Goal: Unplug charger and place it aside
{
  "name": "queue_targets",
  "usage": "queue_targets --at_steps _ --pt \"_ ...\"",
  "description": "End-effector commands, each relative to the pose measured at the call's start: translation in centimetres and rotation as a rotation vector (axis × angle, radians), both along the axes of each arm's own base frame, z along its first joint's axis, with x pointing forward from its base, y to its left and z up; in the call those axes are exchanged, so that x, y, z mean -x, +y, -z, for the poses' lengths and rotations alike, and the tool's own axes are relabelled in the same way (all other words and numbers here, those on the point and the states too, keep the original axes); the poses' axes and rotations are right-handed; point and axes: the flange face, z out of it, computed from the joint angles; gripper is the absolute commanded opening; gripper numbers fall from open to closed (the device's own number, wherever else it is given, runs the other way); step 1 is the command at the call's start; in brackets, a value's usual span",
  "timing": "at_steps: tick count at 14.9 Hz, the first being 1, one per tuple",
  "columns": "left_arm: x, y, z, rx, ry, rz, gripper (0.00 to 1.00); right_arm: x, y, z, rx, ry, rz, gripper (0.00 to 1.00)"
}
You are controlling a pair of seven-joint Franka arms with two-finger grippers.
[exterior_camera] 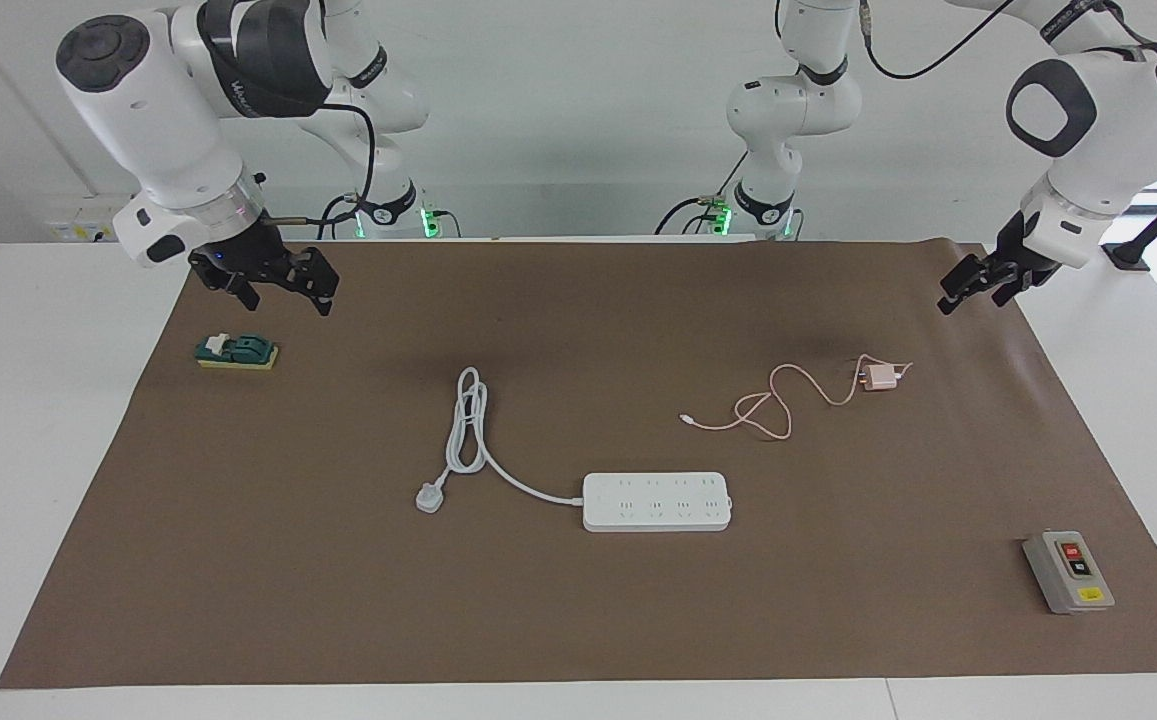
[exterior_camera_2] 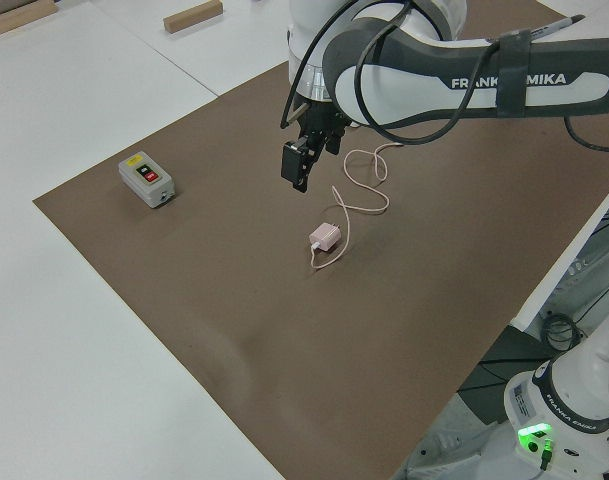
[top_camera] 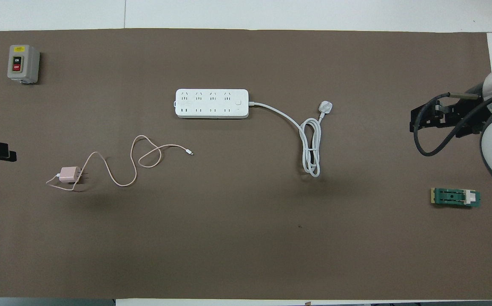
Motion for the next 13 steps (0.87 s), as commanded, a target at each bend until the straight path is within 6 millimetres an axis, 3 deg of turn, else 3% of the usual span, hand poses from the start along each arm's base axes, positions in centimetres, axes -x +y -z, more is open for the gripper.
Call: queue_targets --at_steps 1,3,5,7,13 --pt "0.5 -2.3 -3.4 -0.011 0.055 -0.02 1.0 0.5 1.6 -1.3 0.026 -0.011 -0.041 1.0" --pt "0.5 -4.3 -4.2 -0.014 0.071 -0.001 1.0 1.3 3.3 -1.9 0.026 -0.014 -0.068 1.0" --pt "0.2 -6.3 -4.5 -0.022 0.054 0.041 1.0 1.7 3.2 -1.8 0.03 0.002 -0.072 1.0" --pt "-0.1 -6.7 -5.1 -0.058 0.047 0.063 1.0 1.6 1.8 -1.9 0.03 0.004 -0.059 1.0" --pt "-3.0 -8.1 -6.9 -0.057 0.054 0.088 1.0 1.5 1.5 -2.1 0.031 -0.011 -0.052 1.0"
